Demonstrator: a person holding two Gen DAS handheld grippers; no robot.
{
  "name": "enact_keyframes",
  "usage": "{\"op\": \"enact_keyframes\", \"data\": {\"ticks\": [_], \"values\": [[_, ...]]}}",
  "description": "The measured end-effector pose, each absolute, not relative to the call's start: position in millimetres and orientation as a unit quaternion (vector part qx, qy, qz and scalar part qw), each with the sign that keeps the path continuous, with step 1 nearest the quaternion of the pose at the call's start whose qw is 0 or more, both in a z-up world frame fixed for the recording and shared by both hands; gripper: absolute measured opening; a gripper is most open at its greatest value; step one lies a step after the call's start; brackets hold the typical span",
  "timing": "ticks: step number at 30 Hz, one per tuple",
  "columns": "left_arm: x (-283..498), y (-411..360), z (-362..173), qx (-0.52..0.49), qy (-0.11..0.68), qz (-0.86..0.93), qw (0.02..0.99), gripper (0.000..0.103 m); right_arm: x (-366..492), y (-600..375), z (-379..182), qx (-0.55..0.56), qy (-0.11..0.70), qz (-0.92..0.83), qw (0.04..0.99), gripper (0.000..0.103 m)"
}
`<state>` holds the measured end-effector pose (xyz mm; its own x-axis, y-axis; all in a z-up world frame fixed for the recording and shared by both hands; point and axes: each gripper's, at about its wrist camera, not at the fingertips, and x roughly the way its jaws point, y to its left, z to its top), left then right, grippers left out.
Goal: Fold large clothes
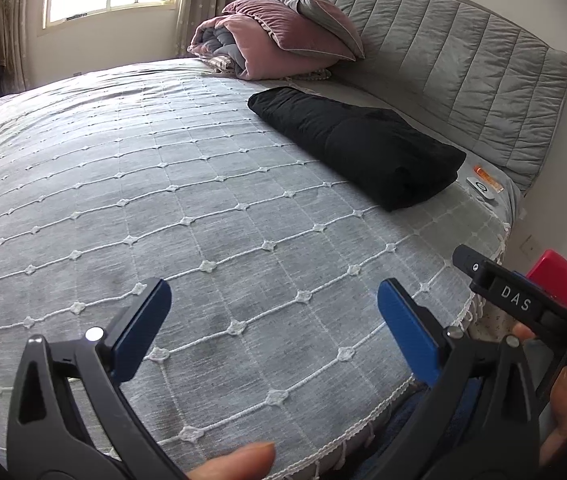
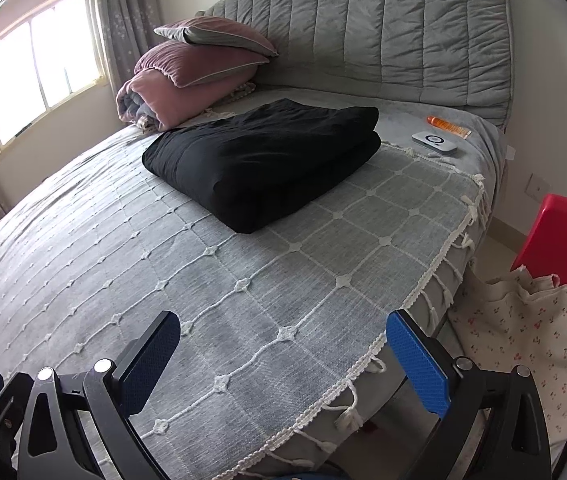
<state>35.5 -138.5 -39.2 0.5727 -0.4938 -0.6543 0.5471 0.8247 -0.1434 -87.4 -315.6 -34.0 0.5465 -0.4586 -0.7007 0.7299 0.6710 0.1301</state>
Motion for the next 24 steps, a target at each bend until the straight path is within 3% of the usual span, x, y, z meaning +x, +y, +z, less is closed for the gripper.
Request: {"op": "enact_keyframes", "data": {"ticks": [24], "values": [[19.3, -145.6, -19.5, 0.043, 0.313, -0.334, 0.888, 0.103, -89.0, -317.3, -34.7, 0.213, 0.324, -0.357, 0.850, 0.103]]}}
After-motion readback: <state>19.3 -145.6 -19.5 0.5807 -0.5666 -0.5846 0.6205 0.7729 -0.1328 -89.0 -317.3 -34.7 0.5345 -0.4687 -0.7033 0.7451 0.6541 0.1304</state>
